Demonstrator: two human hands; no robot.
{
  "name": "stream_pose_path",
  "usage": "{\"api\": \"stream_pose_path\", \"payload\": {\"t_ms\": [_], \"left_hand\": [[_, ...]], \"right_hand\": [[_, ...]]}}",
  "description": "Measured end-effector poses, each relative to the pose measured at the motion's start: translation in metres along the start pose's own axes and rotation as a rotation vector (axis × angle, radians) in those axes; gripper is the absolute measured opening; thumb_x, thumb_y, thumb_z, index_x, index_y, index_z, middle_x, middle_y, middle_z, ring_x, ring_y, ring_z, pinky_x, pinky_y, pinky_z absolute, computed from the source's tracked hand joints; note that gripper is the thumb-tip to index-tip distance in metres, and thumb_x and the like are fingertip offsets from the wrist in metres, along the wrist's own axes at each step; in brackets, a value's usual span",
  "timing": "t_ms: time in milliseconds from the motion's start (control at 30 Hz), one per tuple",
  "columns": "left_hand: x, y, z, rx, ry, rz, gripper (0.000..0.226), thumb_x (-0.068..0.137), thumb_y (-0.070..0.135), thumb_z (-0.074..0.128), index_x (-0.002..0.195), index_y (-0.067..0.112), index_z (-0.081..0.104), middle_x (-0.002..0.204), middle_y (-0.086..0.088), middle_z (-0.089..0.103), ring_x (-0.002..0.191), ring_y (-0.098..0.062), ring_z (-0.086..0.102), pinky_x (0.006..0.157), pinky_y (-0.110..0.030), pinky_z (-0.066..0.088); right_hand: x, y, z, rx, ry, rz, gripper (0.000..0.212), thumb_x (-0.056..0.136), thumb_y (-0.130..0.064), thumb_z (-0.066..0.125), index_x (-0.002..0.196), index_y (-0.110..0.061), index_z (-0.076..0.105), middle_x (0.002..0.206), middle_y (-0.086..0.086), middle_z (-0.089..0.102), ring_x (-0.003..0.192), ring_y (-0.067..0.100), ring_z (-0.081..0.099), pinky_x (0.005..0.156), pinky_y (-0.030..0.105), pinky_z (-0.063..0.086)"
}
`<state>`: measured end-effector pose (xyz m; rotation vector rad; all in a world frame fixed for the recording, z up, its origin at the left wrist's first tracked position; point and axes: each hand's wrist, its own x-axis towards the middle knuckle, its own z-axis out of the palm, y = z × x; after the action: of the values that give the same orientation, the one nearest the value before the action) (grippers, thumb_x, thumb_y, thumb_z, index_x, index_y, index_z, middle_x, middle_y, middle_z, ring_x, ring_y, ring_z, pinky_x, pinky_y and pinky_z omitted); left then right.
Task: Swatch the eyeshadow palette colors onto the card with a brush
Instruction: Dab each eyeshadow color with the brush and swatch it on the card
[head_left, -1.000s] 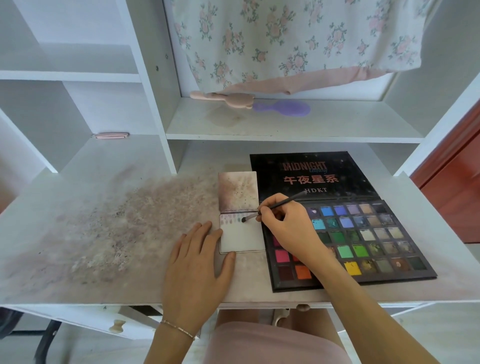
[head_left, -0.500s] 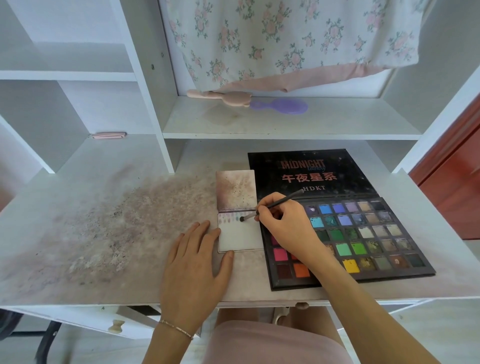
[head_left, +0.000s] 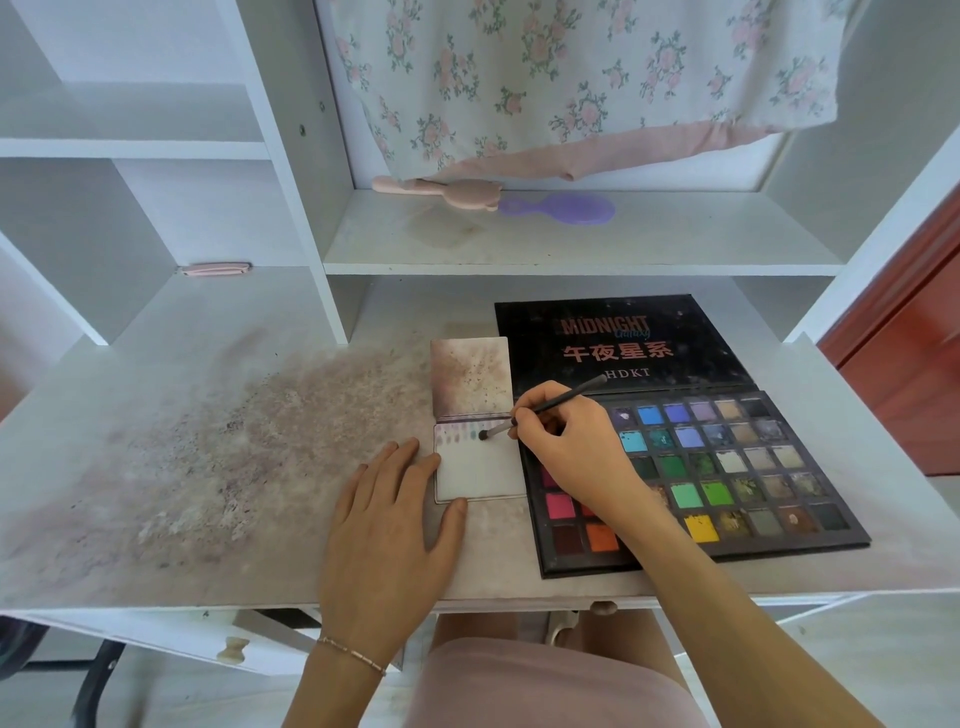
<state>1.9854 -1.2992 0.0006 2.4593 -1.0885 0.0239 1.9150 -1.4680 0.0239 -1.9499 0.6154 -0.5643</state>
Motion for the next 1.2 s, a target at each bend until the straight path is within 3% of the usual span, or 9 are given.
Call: {"api": "stream_pose_path", "payload": {"t_ms": [333, 433, 567, 833, 1000, 1100, 1200], "left_hand": [[0.000, -0.001, 0.001, -0.002, 0.015, 0.009, 0.040, 0.085, 0.036, 0.062, 0.118, 0.014, 0.061, 0.130, -0.007, 0.056, 0.124, -0.026, 0.049, 0.104, -0.037, 0.025], [0.000, -0.001, 0.000, -0.003, 0.008, 0.007, 0.048, 0.083, 0.043, 0.048, 0.120, 0.015, 0.060, 0.131, -0.006, 0.055, 0.126, -0.024, 0.047, 0.105, -0.037, 0.025], [0.000, 0.000, -0.002, -0.010, 0.000, 0.011, 0.050, 0.082, 0.044, 0.046, 0.120, 0.015, 0.060, 0.132, -0.005, 0.054, 0.127, -0.024, 0.046, 0.106, -0.036, 0.023], [0.000, 0.001, -0.002, -0.012, -0.011, 0.006, 0.050, 0.082, 0.044, 0.046, 0.121, 0.014, 0.060, 0.133, -0.006, 0.054, 0.127, -0.025, 0.046, 0.106, -0.036, 0.024], [0.000, 0.000, -0.002, -0.012, -0.018, 0.006, 0.051, 0.081, 0.043, 0.046, 0.120, 0.013, 0.060, 0.132, -0.007, 0.054, 0.126, -0.026, 0.046, 0.106, -0.040, 0.028], [0.001, 0.000, -0.001, -0.001, -0.009, 0.005, 0.050, 0.081, 0.042, 0.047, 0.118, 0.012, 0.061, 0.131, -0.008, 0.055, 0.125, -0.028, 0.048, 0.105, -0.043, 0.030], [0.001, 0.003, 0.000, 0.013, 0.032, 0.001, 0.054, 0.082, 0.047, 0.040, 0.113, 0.009, 0.064, 0.126, -0.011, 0.058, 0.120, -0.031, 0.052, 0.101, -0.048, 0.035]], "right_hand": [[-0.001, 0.001, 0.000, -0.003, 0.009, 0.001, 0.018, 0.088, -0.015, 0.052, 0.078, -0.029, 0.053, 0.081, 0.002, 0.066, 0.080, 0.015, 0.063, 0.067, 0.015, 0.051], [0.000, 0.002, 0.000, 0.033, 0.063, -0.028, 0.016, 0.089, -0.015, 0.052, 0.081, -0.029, 0.054, 0.082, 0.001, 0.066, 0.081, 0.015, 0.064, 0.069, 0.020, 0.053], [-0.001, 0.001, -0.004, 0.167, 0.199, -0.049, 0.021, 0.089, -0.009, 0.051, 0.082, -0.028, 0.057, 0.078, -0.004, 0.065, 0.079, 0.013, 0.064, 0.070, 0.025, 0.054], [-0.019, 0.007, -0.034, 0.216, 0.283, -0.065, 0.027, 0.091, -0.003, 0.047, 0.090, -0.025, 0.061, 0.088, -0.002, 0.067, 0.078, 0.000, 0.062, 0.069, 0.012, 0.050], [-0.038, 0.023, -0.072, 0.133, 0.404, 0.001, 0.022, 0.091, -0.008, 0.048, 0.087, -0.029, 0.055, 0.086, -0.010, 0.062, 0.080, -0.007, 0.061, 0.053, 0.009, 0.049], [-0.044, 0.038, -0.095, 0.000, 0.527, 0.090, 0.009, 0.094, -0.017, 0.043, 0.092, -0.018, 0.052, 0.081, -0.009, 0.059, 0.071, -0.007, 0.061, 0.046, 0.006, 0.045], [-0.047, 0.048, -0.112, -0.163, 0.596, 0.110, 0.011, 0.095, -0.017, 0.040, 0.090, -0.012, 0.048, 0.072, -0.010, 0.054, 0.065, -0.015, 0.055, 0.045, 0.003, 0.040]]}}
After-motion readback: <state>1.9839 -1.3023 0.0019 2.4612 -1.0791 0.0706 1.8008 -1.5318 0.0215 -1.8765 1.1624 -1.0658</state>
